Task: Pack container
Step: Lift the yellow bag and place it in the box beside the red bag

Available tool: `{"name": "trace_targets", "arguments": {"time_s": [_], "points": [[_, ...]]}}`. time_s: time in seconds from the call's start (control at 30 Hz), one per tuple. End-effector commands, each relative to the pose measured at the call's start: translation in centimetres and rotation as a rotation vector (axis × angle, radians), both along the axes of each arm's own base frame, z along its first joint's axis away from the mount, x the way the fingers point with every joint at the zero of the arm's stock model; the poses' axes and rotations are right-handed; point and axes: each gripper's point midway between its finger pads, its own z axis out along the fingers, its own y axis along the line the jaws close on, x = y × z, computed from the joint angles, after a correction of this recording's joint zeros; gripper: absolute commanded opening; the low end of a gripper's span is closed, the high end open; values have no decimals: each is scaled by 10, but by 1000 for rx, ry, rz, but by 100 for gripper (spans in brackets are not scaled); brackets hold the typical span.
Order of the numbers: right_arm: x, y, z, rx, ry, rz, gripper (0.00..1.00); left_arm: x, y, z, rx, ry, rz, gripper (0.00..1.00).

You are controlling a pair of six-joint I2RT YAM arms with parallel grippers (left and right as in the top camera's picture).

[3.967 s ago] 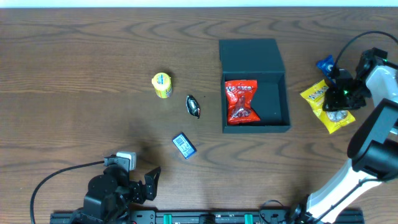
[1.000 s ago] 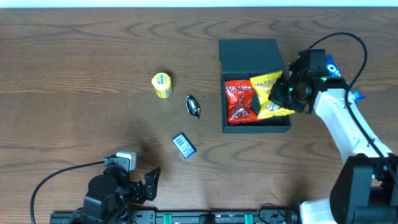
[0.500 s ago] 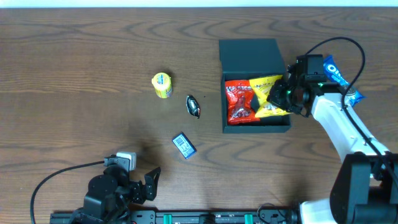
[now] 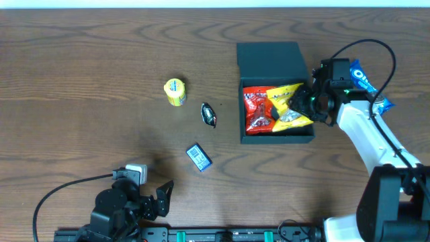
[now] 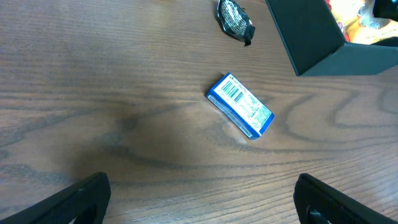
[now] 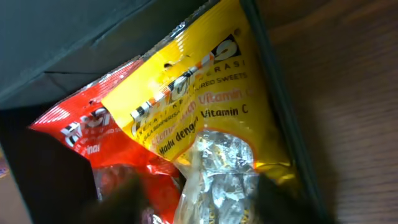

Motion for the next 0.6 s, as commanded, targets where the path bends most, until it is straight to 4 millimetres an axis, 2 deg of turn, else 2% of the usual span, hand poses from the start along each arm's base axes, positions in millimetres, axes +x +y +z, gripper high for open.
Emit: {"name": "trace_targets", "arguments": {"time_s": [0.0,0.13,0.27,0.4,0.57], "points": [[-1,2,-2,-10,4,3,99,1,1,-2,4,0,9,95],[-1,6,0,7,-3,26,99,1,1,-2,4,0,9,95],[1,27,22,104,-64,128,99,1,1,-2,4,0,9,95],[5,30,60,113,-172,147,99,1,1,-2,4,0,9,95],[1,36,139,80,-418,264,99,1,1,-2,4,0,9,95]]}}
